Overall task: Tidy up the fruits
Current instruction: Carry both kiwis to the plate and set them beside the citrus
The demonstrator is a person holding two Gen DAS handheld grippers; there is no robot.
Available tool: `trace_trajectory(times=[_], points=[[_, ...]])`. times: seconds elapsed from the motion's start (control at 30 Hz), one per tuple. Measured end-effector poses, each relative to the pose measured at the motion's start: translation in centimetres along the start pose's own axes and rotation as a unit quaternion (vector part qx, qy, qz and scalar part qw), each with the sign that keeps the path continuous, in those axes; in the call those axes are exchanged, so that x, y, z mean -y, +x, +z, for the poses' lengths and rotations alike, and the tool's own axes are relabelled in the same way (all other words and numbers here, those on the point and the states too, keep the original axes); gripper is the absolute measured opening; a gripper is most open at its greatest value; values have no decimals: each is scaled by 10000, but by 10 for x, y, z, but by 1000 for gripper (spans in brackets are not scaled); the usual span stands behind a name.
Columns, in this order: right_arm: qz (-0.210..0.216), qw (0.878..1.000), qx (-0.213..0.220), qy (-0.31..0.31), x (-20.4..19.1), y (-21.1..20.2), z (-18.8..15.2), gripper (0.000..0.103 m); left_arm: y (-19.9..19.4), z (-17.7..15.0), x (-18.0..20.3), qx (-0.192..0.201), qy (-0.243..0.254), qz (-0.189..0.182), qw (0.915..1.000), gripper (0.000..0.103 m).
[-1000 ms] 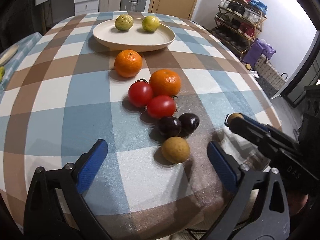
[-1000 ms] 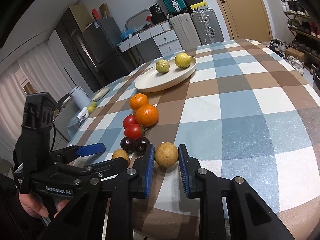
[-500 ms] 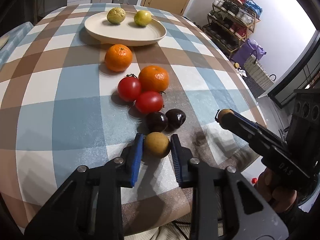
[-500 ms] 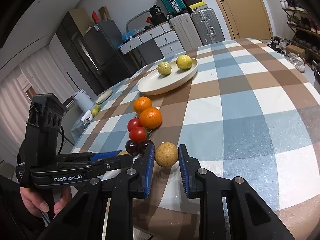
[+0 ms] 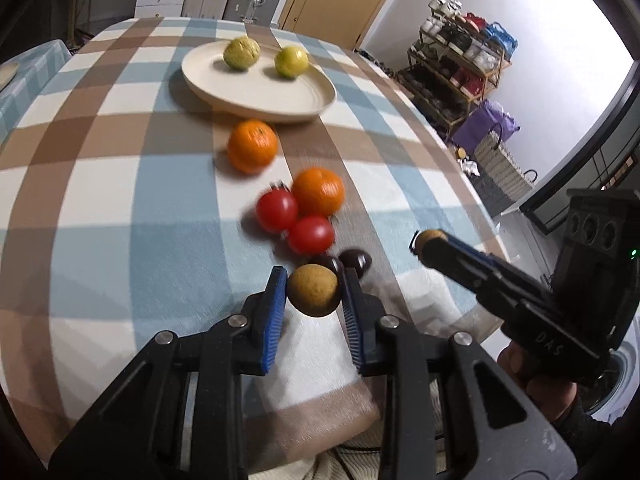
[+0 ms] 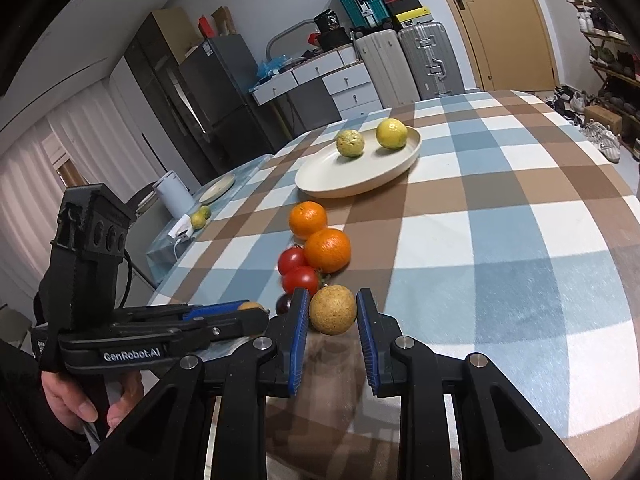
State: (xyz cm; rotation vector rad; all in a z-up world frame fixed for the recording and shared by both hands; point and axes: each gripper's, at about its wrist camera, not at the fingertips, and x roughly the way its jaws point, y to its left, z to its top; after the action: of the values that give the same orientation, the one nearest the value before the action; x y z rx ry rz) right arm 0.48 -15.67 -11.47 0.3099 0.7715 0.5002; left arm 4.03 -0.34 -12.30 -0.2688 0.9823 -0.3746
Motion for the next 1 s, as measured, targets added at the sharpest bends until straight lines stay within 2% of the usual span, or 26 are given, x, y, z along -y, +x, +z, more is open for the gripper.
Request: trace_trajectory(times=[0.27, 0.53, 0.8, 1.0], points=[[150, 9998, 12, -139, -1, 21, 34, 25, -10, 52, -32, 347, -110, 177, 9992, 25], [392, 9991, 29, -127, 8, 49, 93, 24, 0, 127, -65, 589, -298, 206, 9976, 25], [457, 9987, -113, -207, 20, 95, 160, 25, 40, 198, -90, 534, -365, 147, 9978, 25], [429, 9985, -312, -159, 39, 140, 203, 25, 76, 233, -105, 469, -319, 234, 9981, 25]])
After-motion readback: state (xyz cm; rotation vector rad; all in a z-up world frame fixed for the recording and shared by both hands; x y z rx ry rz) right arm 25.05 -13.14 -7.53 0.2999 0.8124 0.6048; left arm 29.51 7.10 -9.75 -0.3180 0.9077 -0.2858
